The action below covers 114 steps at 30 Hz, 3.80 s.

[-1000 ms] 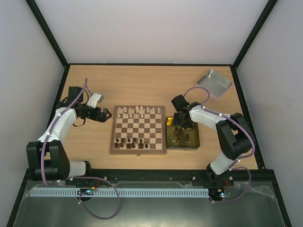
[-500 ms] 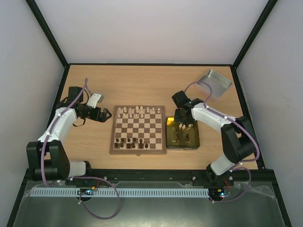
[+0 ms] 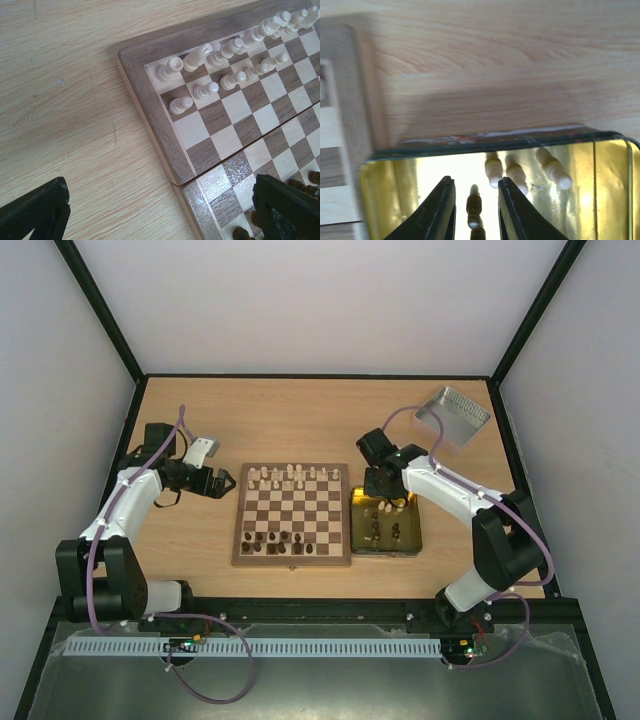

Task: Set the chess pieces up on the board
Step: Pick up the chess piece from the storage box, then place the chess piece on the chessboard.

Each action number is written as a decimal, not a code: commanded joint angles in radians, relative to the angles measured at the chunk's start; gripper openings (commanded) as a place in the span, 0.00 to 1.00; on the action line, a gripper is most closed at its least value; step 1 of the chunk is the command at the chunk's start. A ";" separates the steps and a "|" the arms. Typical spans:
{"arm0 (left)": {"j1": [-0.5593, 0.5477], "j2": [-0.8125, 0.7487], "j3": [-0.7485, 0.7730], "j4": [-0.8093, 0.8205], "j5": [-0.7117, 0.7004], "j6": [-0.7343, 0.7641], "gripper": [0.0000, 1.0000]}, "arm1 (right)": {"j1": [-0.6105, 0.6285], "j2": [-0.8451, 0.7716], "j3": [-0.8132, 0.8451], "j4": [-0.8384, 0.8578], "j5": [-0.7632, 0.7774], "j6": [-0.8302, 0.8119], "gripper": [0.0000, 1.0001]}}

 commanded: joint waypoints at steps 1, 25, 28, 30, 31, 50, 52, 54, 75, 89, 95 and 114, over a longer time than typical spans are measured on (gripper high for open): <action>0.000 0.006 0.002 -0.007 0.005 0.000 0.99 | -0.038 -0.012 -0.084 0.020 -0.010 -0.002 0.23; -0.001 0.012 0.003 -0.012 0.005 0.003 0.99 | -0.059 0.106 -0.125 0.130 -0.090 -0.001 0.18; -0.001 0.010 0.003 -0.012 0.005 0.004 0.99 | -0.060 0.105 -0.127 0.130 -0.084 -0.002 0.13; -0.001 0.008 0.002 -0.010 0.005 0.003 0.99 | -0.060 0.104 -0.125 0.128 -0.086 -0.001 0.11; -0.001 0.008 0.002 -0.010 0.005 0.002 0.99 | -0.059 0.104 -0.125 0.127 -0.088 0.000 0.11; -0.006 0.015 0.003 -0.013 0.008 0.005 0.99 | -0.026 0.016 0.028 -0.064 -0.011 -0.031 0.08; -0.007 0.017 0.004 -0.012 0.007 0.005 0.99 | -0.005 0.014 0.074 -0.090 -0.013 -0.023 0.08; -0.008 0.018 0.004 -0.012 0.007 0.005 0.99 | 0.024 0.025 0.127 -0.111 -0.017 -0.016 0.08; -0.006 0.003 -0.003 0.006 -0.018 -0.009 0.99 | 0.207 0.363 0.502 -0.088 -0.094 0.021 0.07; -0.006 0.006 -0.003 0.008 -0.023 -0.010 0.99 | 0.224 0.469 0.574 -0.089 -0.073 0.012 0.07; -0.006 0.006 -0.003 0.009 -0.024 -0.013 0.99 | 0.226 0.506 0.589 -0.082 -0.056 0.006 0.07; -0.006 0.009 -0.003 0.010 -0.025 -0.014 0.99 | 0.226 0.551 0.590 -0.054 -0.067 0.004 0.07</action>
